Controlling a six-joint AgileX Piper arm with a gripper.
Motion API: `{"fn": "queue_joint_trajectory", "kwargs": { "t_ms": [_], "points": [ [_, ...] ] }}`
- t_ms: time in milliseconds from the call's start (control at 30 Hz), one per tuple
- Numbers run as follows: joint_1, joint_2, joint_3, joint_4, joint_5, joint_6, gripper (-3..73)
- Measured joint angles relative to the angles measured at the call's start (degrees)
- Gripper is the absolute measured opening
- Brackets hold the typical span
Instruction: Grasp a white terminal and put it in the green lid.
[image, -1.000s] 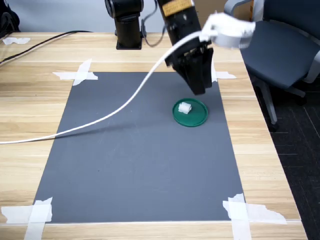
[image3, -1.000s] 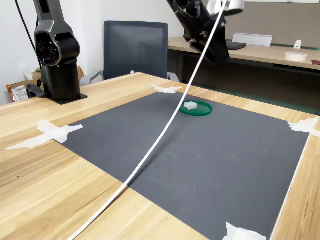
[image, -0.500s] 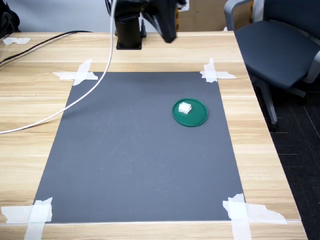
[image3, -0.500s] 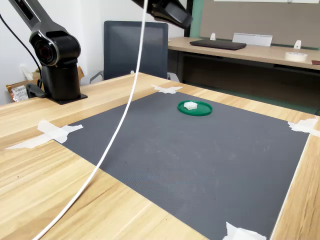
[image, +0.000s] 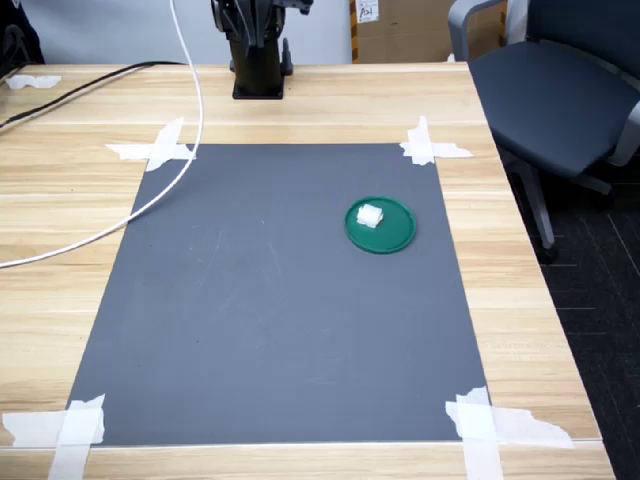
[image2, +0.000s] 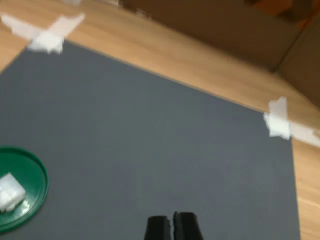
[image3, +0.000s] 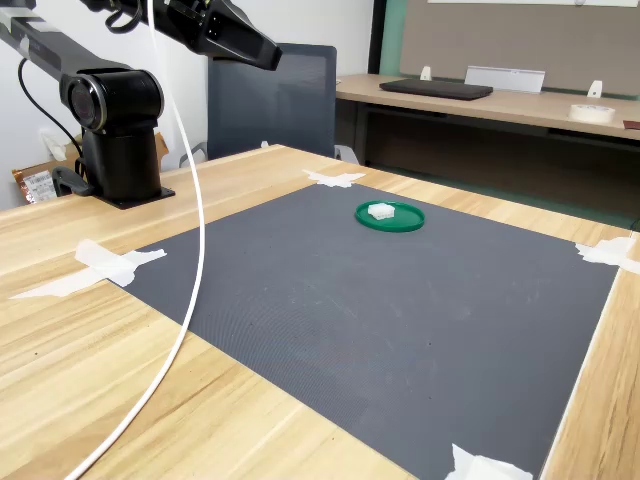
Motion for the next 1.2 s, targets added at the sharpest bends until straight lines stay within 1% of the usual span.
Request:
{"fn": "queue_joint_trajectory", "kwargs": {
  "t_ms": [67,233,300,467,1200],
  "points": [
    [-0.94,-3.03,1.01,1.48,-0.07,0.95,-2.7],
    [-5.52,-8.84,3.89,7.23,0.34,3.92,-2.7],
    [-7.01,-10.51,5.11,8.29,1.13,4.33,-2.7],
    [-9.07,-15.56,8.45,8.68,2.86,4.52,-2.7],
    [-9.13,-16.24,10.13,8.85,3.08,4.56,-2.8]
  ]
}}
